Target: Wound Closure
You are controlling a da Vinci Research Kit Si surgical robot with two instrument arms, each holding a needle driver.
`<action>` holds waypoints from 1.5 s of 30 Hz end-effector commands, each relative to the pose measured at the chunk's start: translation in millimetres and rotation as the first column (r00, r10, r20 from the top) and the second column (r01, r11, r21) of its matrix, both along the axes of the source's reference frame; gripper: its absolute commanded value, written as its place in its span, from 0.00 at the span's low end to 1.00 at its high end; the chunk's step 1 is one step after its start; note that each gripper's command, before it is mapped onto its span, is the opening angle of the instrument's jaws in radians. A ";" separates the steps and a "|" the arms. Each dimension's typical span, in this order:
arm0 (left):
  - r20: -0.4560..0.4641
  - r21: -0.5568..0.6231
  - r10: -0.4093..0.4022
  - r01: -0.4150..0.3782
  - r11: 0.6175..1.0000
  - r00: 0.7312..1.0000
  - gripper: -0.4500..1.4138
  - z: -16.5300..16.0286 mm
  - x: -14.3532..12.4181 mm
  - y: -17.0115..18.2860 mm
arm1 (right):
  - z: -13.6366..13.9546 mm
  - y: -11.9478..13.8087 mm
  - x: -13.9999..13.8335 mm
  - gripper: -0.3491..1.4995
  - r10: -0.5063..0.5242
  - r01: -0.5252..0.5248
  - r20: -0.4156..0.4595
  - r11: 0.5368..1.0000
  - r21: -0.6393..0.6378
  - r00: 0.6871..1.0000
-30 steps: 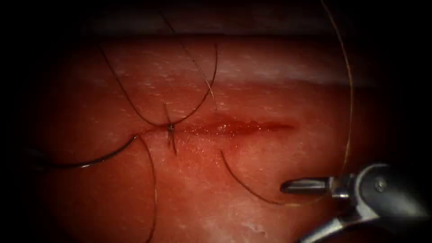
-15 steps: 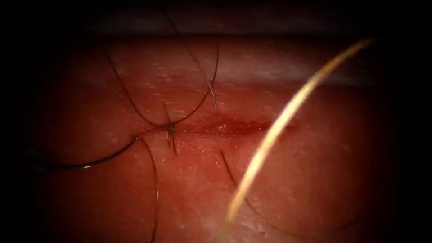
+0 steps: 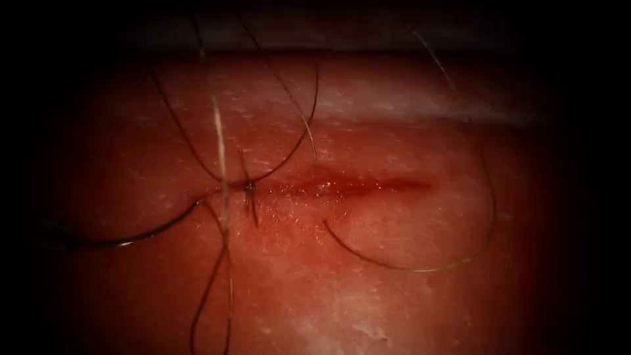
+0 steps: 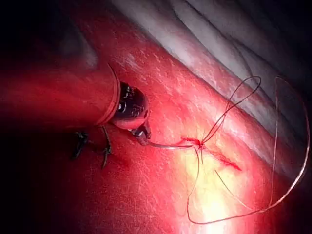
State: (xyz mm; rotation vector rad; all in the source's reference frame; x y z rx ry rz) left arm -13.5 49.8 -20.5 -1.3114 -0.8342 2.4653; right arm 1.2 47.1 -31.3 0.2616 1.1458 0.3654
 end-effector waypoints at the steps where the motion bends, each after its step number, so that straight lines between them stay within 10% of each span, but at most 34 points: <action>1: 0.001 0.000 0.000 0.000 1.000 1.000 0.05 0.7 -0.4 0.0 | 2.9 -1.8 5.5 0.85 -0.015 0.015 -0.019 1.000 -0.027 1.000; 11: 0.003 0.002 0.002 -0.002 1.000 1.000 0.05 0.6 -0.1 0.2 | 11.9 -8.0 9.8 0.82 0.030 -0.044 0.206 0.997 0.068 0.978; 32: 0.002 0.000 0.002 -0.002 1.000 1.000 0.05 0.7 -0.2 0.1 | 5.2 -6.8 14.3 0.82 0.082 -0.126 0.210 0.971 0.205 0.974; 45: -0.007 0.020 -0.009 0.009 1.000 1.000 0.05 0.7 -0.2 0.0 | 3.0 -6.6 24.5 0.67 0.018 -0.241 0.554 0.911 0.333 0.832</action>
